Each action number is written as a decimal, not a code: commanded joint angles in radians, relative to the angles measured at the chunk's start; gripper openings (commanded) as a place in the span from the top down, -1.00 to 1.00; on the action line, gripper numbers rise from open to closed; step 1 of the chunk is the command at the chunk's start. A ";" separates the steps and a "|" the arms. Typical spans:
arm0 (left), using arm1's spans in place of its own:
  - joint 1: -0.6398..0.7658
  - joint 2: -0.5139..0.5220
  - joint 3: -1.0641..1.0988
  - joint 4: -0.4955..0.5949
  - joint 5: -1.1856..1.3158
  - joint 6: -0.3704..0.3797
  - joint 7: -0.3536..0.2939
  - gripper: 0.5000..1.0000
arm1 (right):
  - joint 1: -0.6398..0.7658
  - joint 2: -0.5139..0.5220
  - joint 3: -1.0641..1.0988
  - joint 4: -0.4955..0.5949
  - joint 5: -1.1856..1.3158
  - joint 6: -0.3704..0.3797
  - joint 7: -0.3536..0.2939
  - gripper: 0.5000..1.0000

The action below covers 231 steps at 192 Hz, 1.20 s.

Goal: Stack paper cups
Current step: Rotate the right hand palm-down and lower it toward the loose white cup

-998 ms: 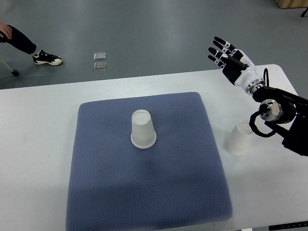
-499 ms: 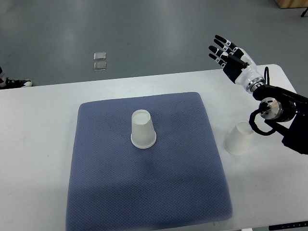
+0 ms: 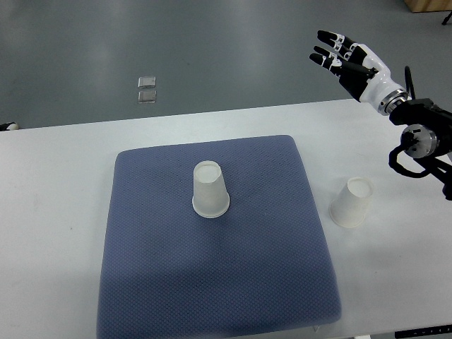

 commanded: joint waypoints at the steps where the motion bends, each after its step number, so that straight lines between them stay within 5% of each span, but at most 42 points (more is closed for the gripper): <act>1: 0.000 0.000 0.000 0.000 0.000 0.001 0.000 -1.00 | 0.017 -0.081 -0.002 0.063 -0.180 0.010 -0.002 -0.70; 68: 0.000 0.000 0.000 0.000 0.000 0.000 0.000 -1.00 | 0.120 -0.363 -0.146 0.261 -0.597 0.176 -0.016 -0.70; 105: 0.000 0.000 0.000 0.000 0.000 0.000 0.000 -1.00 | 0.193 -0.438 -0.224 0.368 -0.899 0.245 -0.017 -0.70; 176: 0.000 0.000 0.000 0.000 0.000 0.000 0.000 -1.00 | 0.183 -0.409 -0.267 0.388 -1.306 0.196 -0.086 -0.70; 231: 0.000 0.000 0.000 0.000 0.000 0.001 0.000 -1.00 | 0.181 -0.389 -0.353 0.403 -1.354 0.151 -0.086 -0.70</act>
